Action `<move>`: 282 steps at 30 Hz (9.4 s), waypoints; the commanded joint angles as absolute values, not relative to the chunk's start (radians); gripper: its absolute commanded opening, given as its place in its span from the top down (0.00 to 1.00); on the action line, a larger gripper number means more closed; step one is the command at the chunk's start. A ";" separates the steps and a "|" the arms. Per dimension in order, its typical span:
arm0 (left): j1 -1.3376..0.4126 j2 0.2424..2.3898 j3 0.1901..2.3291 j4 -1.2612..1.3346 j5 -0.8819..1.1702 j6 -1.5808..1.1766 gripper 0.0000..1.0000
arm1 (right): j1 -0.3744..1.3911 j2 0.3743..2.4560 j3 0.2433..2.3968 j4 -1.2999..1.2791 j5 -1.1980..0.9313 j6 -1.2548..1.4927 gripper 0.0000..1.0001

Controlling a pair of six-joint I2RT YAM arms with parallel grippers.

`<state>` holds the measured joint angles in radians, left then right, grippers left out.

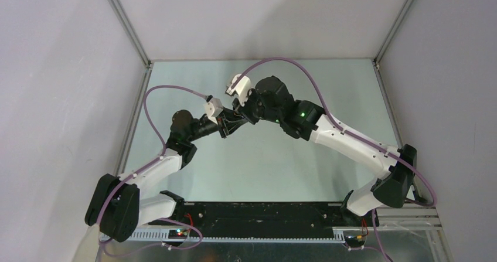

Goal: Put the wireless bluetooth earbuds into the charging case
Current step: Insert the left earbud into the left side groove of the charging case, then close the charging case with the earbuds, then place the charging case with the earbuds at the center of the board.

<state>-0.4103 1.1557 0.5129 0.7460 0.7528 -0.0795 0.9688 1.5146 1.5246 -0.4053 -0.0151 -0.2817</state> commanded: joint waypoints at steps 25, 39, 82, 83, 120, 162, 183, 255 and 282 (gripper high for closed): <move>-0.413 1.130 0.541 0.865 0.813 -0.099 0.76 | 0.991 1.463 1.655 -0.486 -0.056 -0.262 0.59; -0.407 1.128 0.538 0.922 0.878 -0.154 0.76 | 0.951 1.402 1.630 -0.485 -0.131 -0.313 0.56; -0.397 1.120 0.525 1.031 0.978 -0.255 0.76 | 1.003 1.417 1.592 -0.485 0.050 -0.530 0.21; -0.396 1.121 0.525 1.032 0.978 -0.255 0.76 | 1.003 1.417 1.592 -0.485 0.050 -0.530 0.21; -0.404 1.126 0.512 1.066 1.005 -0.265 0.76 | 0.989 1.424 1.624 -0.477 0.111 -0.518 0.20; -0.425 1.130 0.520 1.101 1.117 -0.306 0.76 | 0.820 1.333 1.639 -0.490 -0.118 -0.391 0.20; -0.452 1.153 0.529 1.024 1.123 -0.260 0.76 | 0.837 1.334 1.485 -0.414 -0.122 -0.485 0.19; -0.440 1.571 0.970 -0.071 0.706 0.086 0.74 | 0.424 1.002 1.068 -0.306 -0.221 -0.433 0.01; -0.323 2.138 1.461 -0.531 0.631 -0.093 0.34 | 0.478 0.982 1.010 -0.234 -0.113 -0.486 0.01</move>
<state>-0.3340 2.1117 1.4513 -0.4595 0.6746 -0.0967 0.4744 1.0039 1.0119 -0.2909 -0.1421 -0.4728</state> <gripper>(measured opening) 0.612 0.993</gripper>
